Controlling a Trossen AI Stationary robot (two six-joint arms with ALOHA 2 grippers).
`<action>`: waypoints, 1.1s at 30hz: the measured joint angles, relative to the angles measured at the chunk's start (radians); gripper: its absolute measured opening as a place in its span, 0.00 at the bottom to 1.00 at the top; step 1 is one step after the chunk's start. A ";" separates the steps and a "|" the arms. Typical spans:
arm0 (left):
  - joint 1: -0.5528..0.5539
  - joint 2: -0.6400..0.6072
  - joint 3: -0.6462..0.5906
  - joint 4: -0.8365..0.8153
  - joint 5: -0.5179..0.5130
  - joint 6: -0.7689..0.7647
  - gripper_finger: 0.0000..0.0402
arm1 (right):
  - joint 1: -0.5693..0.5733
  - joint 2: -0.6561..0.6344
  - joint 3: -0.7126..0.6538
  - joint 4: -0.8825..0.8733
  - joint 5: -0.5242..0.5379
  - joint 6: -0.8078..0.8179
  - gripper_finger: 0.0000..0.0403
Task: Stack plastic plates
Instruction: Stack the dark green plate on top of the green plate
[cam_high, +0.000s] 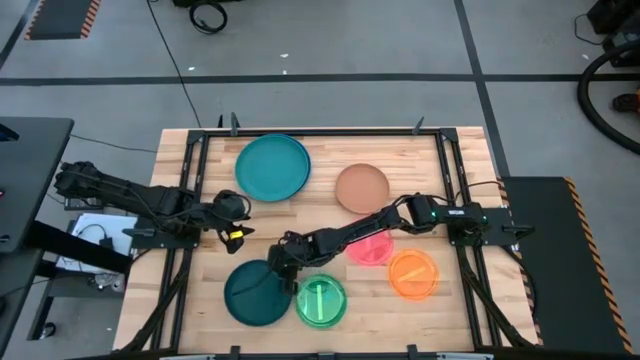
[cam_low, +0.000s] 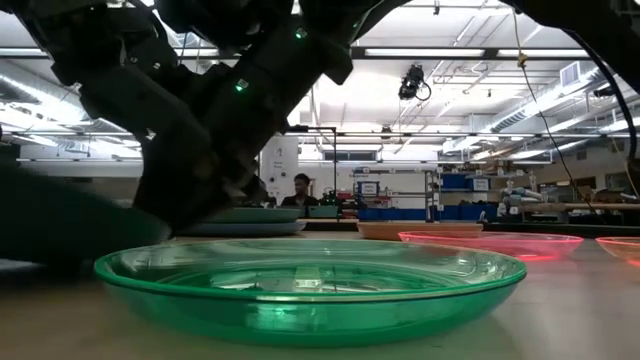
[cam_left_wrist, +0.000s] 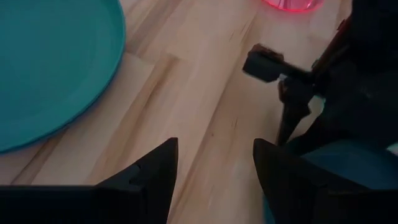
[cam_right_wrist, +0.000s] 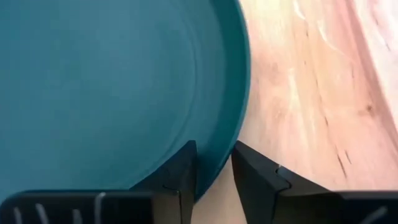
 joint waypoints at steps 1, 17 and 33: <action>0.000 -0.001 0.000 0.000 0.000 -0.002 0.54 | -0.005 0.000 0.000 0.006 -0.020 -0.007 0.26; -0.063 0.002 0.000 0.002 -0.039 -0.106 0.54 | -0.052 -0.002 0.000 0.045 -0.102 -0.092 0.09; -0.122 0.002 0.000 0.054 -0.041 -0.141 0.54 | -0.185 -0.176 0.000 -0.071 -0.058 -0.291 0.07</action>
